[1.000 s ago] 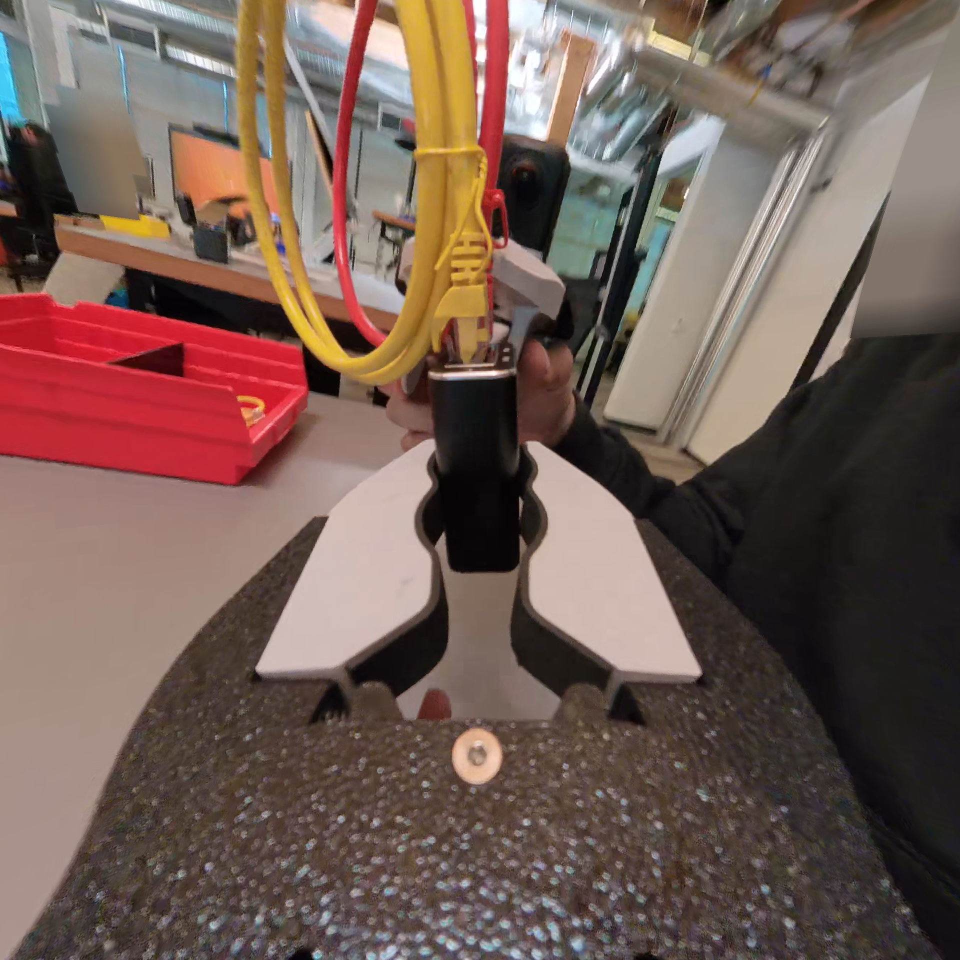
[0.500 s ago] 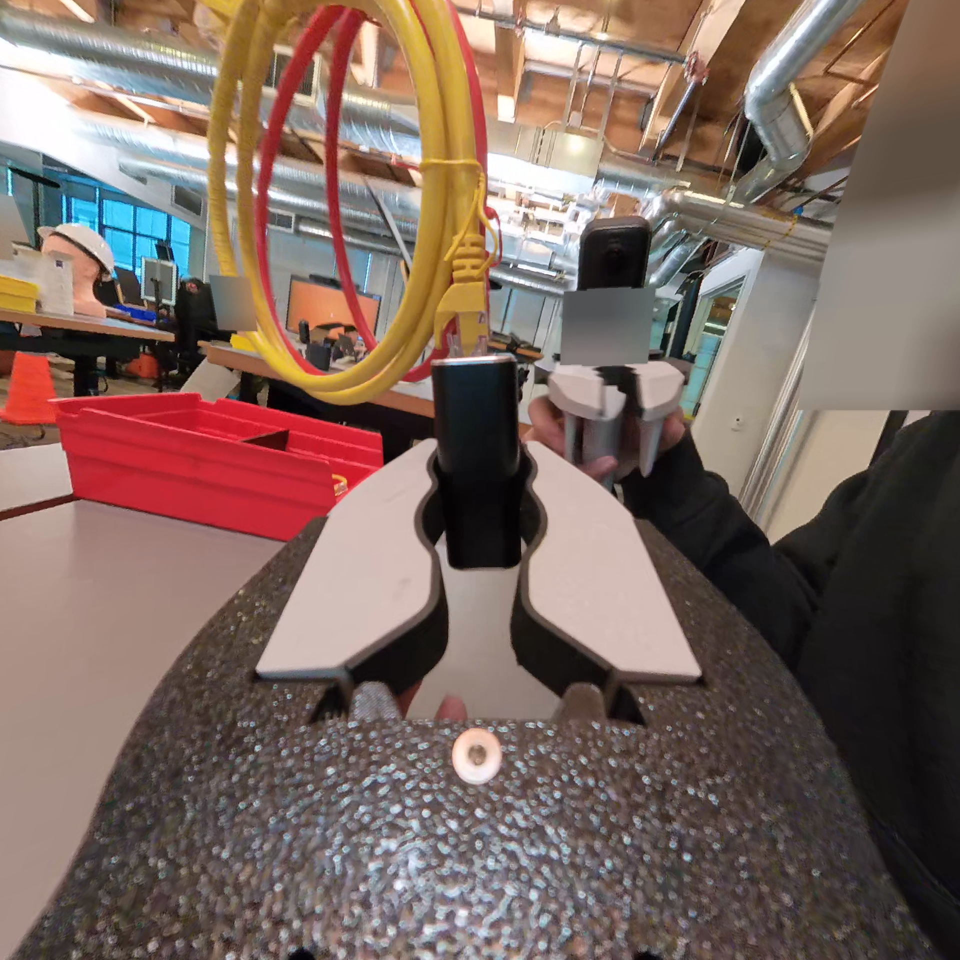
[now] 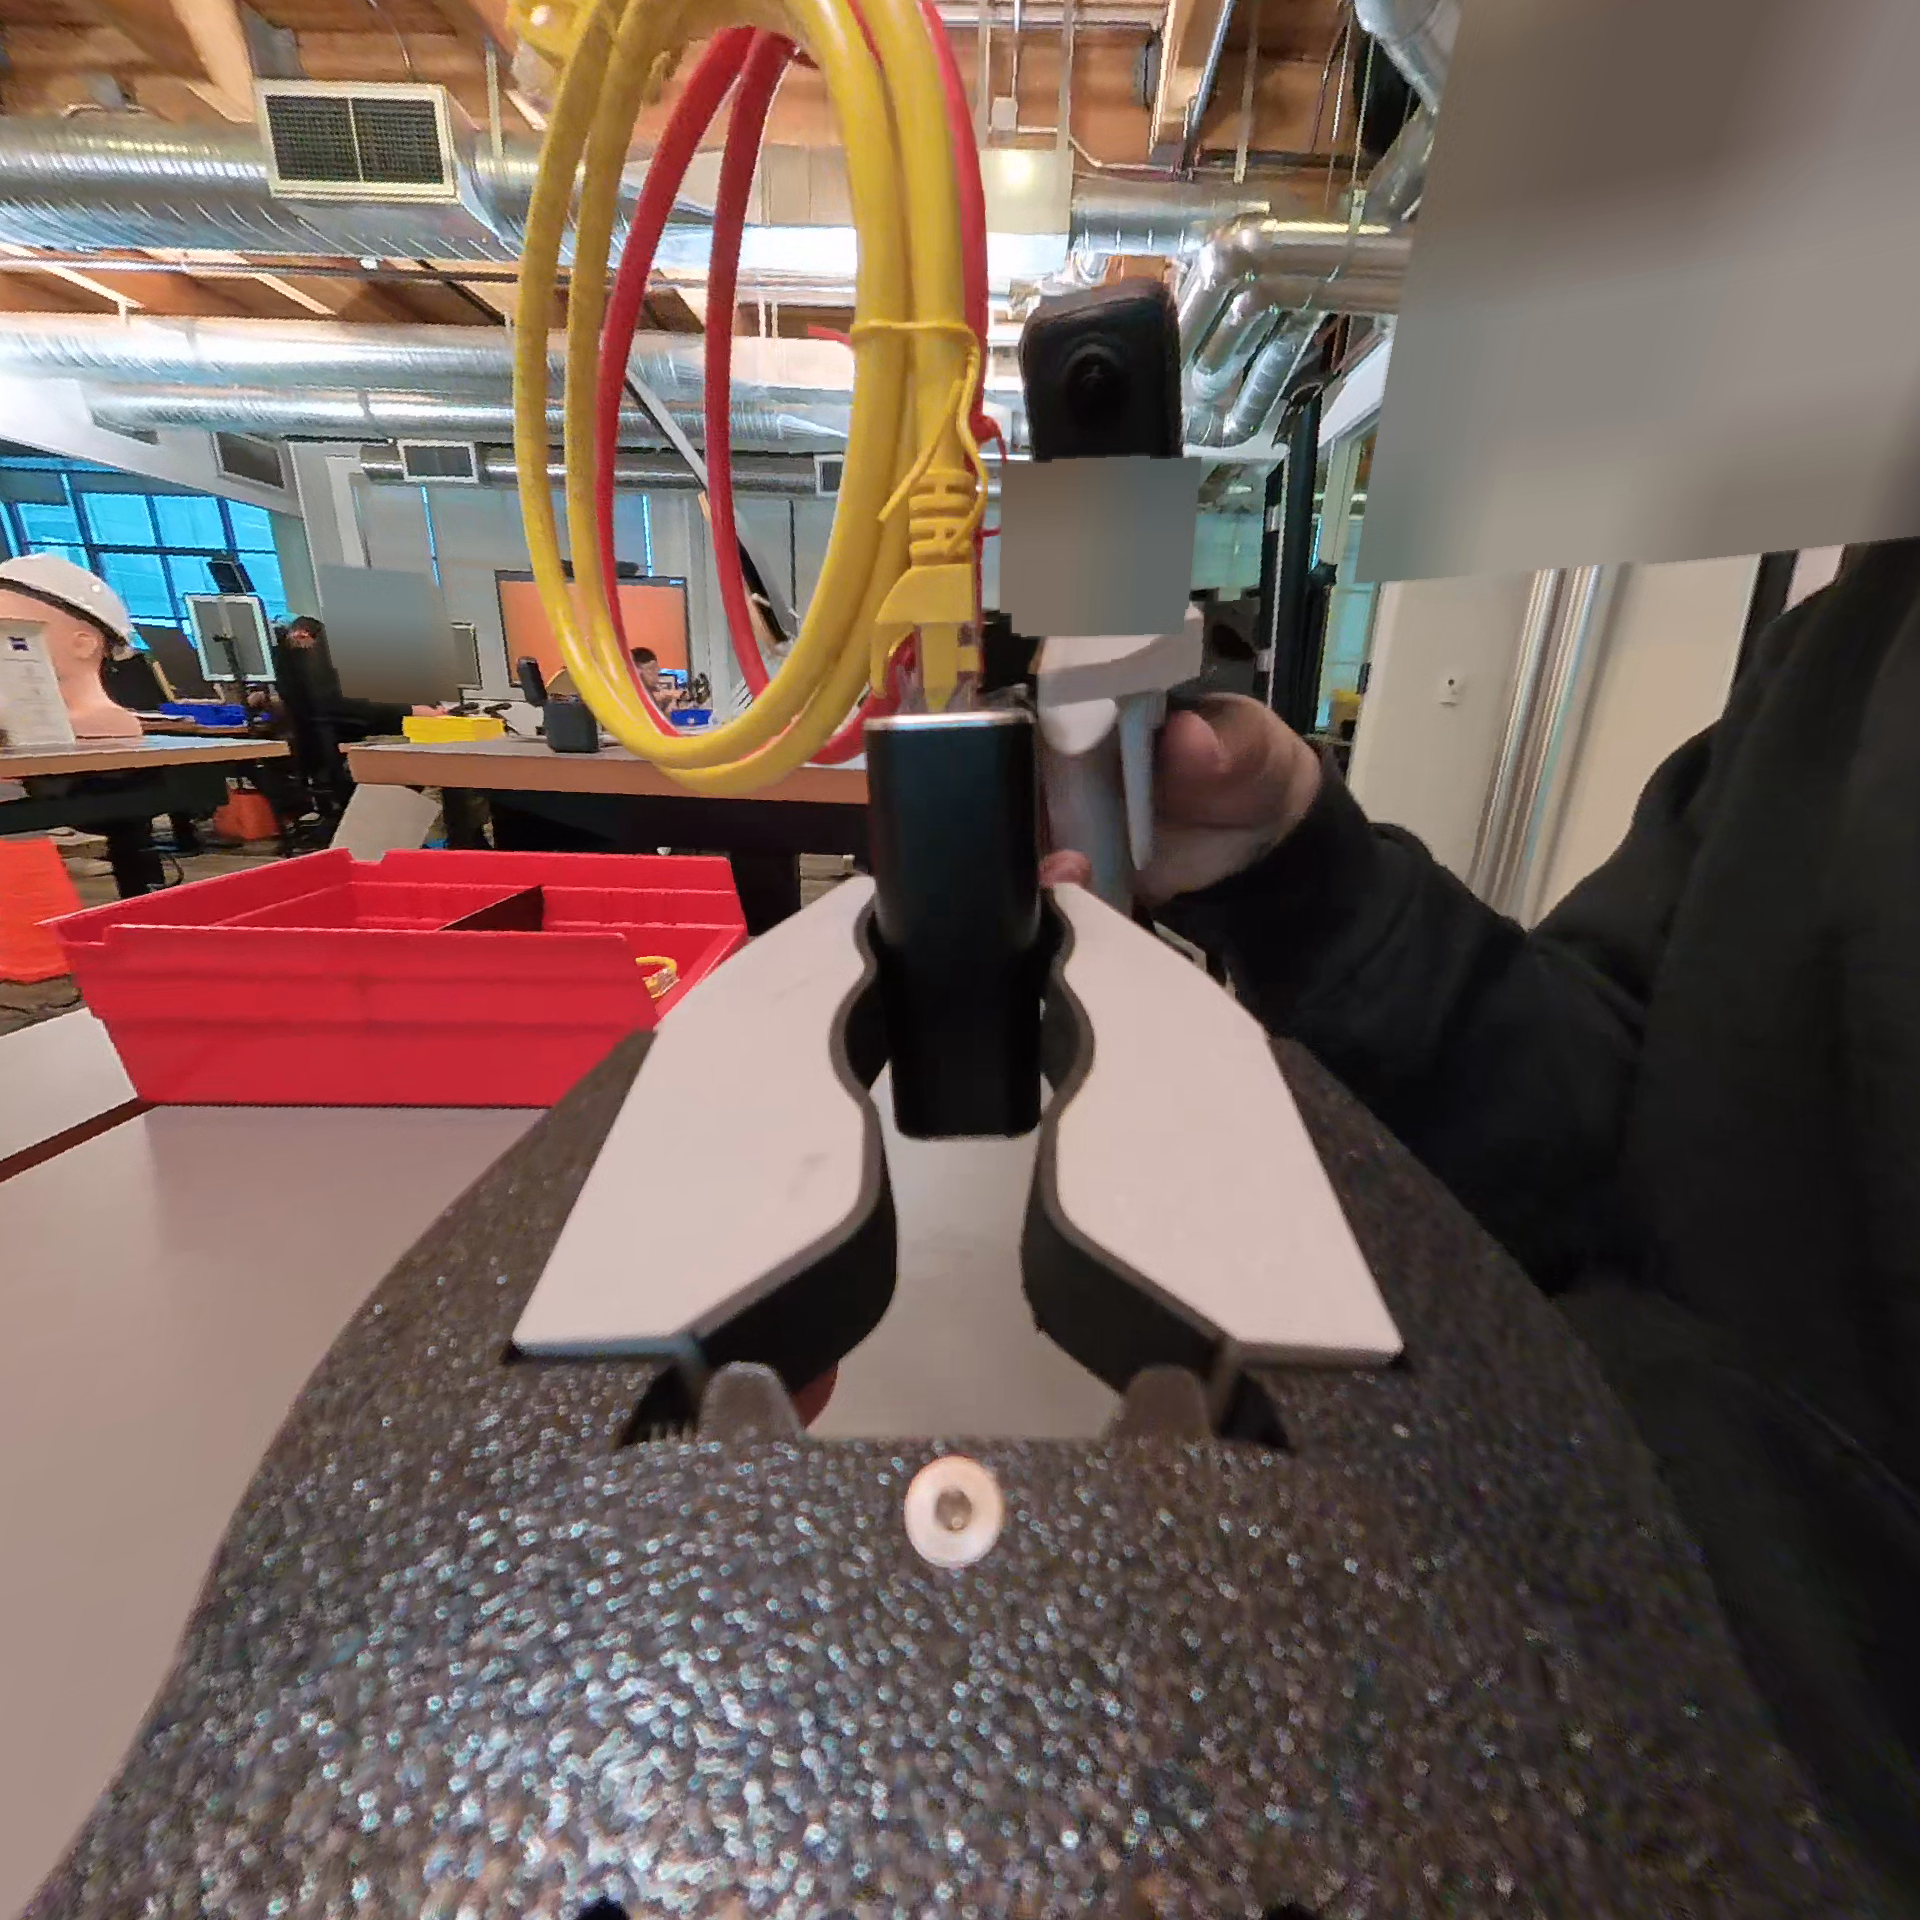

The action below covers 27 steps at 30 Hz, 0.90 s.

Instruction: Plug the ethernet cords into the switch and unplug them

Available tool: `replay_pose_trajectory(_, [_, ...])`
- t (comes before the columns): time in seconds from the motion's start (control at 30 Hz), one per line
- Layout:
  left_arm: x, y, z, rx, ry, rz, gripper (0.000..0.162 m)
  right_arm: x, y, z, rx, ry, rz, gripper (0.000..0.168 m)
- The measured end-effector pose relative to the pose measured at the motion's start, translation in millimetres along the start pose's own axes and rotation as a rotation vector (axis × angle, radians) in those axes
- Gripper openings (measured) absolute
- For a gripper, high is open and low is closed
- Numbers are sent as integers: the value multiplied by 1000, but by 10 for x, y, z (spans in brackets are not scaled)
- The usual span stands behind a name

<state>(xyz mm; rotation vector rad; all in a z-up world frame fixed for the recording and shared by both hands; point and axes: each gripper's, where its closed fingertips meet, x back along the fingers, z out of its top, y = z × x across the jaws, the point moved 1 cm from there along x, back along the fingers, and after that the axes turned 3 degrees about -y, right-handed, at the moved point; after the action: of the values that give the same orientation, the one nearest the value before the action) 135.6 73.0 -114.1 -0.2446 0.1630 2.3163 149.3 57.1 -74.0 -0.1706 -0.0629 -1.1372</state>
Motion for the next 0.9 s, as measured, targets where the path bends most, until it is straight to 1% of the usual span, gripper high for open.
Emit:
replay_pose_trajectory(0.07, [-17, 15, -22, -5, -13, -10, 25, -11, -53, -87, 8, -64, 36, 21])
replay_pose_trajectory(0.2, [-29, 17, -54, -23, -20, -6, 25, -10, -24, -117, 5, -90, 3, 22])
replay_pose_trajectory(0.27, [-28, 15, -82, -32, -32, -2, 25, -6, -32, -149, -46, -109, 13, 26])
replay_pose_trajectory(0.33, [-36, 23, -101, -37, -43, -3, 25, 8, -48, -279, -94, -197, 30, 27])
replay_pose_trajectory(0.4, [-55, 56, -125, -48, -61, -18, 25, 1, -15, -388, -71, -260, 9, 32])
replay_pose_trajectory(0.43, [-65, 68, -130, -53, -64, -23, 25, -17, 9, -385, -76, -250, -4, 32])
replay_pose_trajectory(0.53, [-75, 85, -111, -49, -48, -35, 25, -64, -10, -311, -107, -195, 30, 36])
replay_pose_trajectory(0.63, [-56, 91, -88, -34, -29, -42, 26, -74, -7, -211, -83, -134, 32, 41])
replay_pose_trajectory(0.7, [-52, 93, -72, -4, -18, -50, 26, -72, -21, -144, -23, -99, 33, 45])
replay_pose_trajectory(0.77, [-62, 98, -79, 28, -28, -60, 25, -72, -69, -93, 66, -66, 36, 43])
replay_pose_trajectory(0.83, [-80, 110, -98, 54, -40, -70, 26, -89, -165, -47, 142, -39, 61, 36])
replay_pose_trajectory(0.9, [-77, 109, -99, 81, -32, -79, 25, -117, -150, -44, 186, -46, 22, 30])
